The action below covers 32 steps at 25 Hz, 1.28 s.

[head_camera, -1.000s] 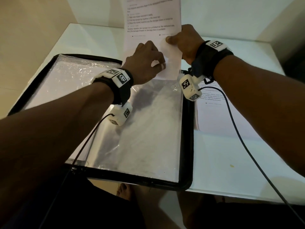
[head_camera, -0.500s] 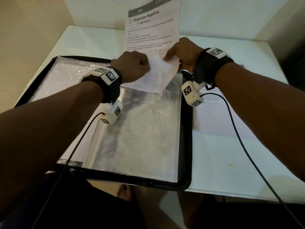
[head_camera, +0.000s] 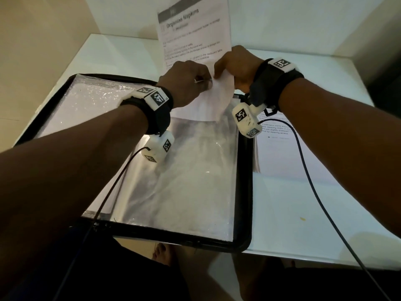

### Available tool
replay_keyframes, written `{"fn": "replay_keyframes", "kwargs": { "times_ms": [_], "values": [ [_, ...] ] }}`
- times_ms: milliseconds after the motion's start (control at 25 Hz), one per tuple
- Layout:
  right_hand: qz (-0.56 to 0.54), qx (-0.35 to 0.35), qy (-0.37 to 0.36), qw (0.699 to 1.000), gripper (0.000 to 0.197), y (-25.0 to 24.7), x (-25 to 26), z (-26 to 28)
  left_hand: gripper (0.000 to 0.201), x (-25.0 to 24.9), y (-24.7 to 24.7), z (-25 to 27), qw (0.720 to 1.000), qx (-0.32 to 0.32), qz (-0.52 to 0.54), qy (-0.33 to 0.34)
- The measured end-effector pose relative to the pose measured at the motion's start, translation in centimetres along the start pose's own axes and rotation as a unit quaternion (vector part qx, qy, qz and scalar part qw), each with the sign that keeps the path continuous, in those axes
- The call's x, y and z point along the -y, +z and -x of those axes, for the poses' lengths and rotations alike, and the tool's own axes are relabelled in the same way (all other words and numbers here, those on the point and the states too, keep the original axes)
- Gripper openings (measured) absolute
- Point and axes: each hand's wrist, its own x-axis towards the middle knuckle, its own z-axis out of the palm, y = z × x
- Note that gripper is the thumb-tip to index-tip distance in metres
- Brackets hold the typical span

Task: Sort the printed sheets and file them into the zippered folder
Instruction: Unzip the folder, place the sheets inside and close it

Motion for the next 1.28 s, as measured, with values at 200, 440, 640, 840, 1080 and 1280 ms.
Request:
{"fn": "replay_keyframes", "kwargs": {
  "times_ms": [200,440,640,840,1080,1280],
  "values": [
    [-0.003,0.064,0.048,0.997,0.050,-0.5,-0.8,0.3,0.022,1.1,-0.9,0.2,0.999,0.014,-0.014,-0.043],
    [-0.073,0.000,0.044,0.996,0.032,-1.3,-0.3,-1.0,0.019,2.1,-1.2,0.6,0.997,0.043,-0.026,-0.066],
    [-0.021,-0.023,0.054,0.998,0.037,-1.4,0.1,-1.1,0.018,1.8,-1.0,0.2,0.998,0.028,-0.020,-0.056],
    [-0.020,0.038,0.077,0.996,0.026,-0.7,-1.1,0.8,0.019,1.7,-0.7,0.2,0.998,0.013,-0.019,-0.059],
    [-0.119,0.010,0.061,0.991,0.031,-1.2,-0.7,0.0,0.017,2.0,-0.4,0.4,0.998,0.017,-0.006,-0.058],
    [-0.019,-0.042,0.027,0.999,0.015,-1.3,-0.6,-2.1,0.015,2.1,-0.6,0.3,0.998,0.019,-0.015,-0.058]
  ]
}}
